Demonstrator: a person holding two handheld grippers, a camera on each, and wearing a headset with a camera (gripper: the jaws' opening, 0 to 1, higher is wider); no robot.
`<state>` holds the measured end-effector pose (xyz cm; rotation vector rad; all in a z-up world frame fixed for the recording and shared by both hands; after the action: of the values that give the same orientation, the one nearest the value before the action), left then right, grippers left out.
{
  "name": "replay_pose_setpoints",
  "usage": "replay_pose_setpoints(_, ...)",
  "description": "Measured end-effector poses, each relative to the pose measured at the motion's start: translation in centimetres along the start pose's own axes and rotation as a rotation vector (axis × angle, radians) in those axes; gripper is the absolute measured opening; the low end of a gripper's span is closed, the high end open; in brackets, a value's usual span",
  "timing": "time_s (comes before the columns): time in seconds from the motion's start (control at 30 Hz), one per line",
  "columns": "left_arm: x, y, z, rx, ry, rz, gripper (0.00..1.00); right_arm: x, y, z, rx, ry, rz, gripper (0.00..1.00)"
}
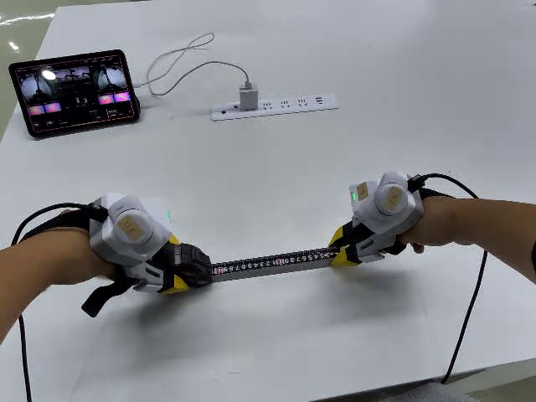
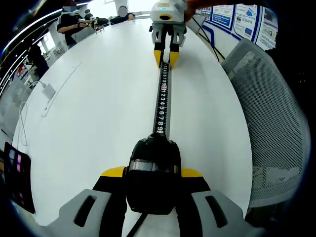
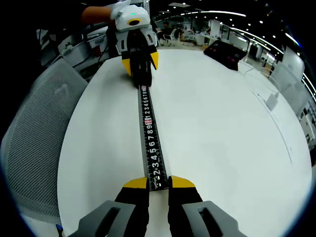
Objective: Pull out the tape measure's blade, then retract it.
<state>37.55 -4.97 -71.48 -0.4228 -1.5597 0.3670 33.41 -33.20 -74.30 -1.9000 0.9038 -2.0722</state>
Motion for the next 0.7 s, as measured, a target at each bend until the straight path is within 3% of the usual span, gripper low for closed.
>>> replay_pose_setpoints(0.7, 0.00, -0.05, 0.06, 0.001, -0.002, 0.000, 0.33, 0.80, 0.71, -0.04, -0.014, -0.001, -0.003, 0.10)
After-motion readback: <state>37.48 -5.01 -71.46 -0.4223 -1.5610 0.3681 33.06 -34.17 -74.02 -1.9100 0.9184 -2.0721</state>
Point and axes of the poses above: the centre of the closed fingertips' face, and the gripper's own axes: x roughly backward along the fingers, z roughly to its right, y roughly out of its underside, the point moved 6 cm from there along x, roughly backward along the fingers, and after that the axes turned 2 degrees about y, right-handed, at the moved point
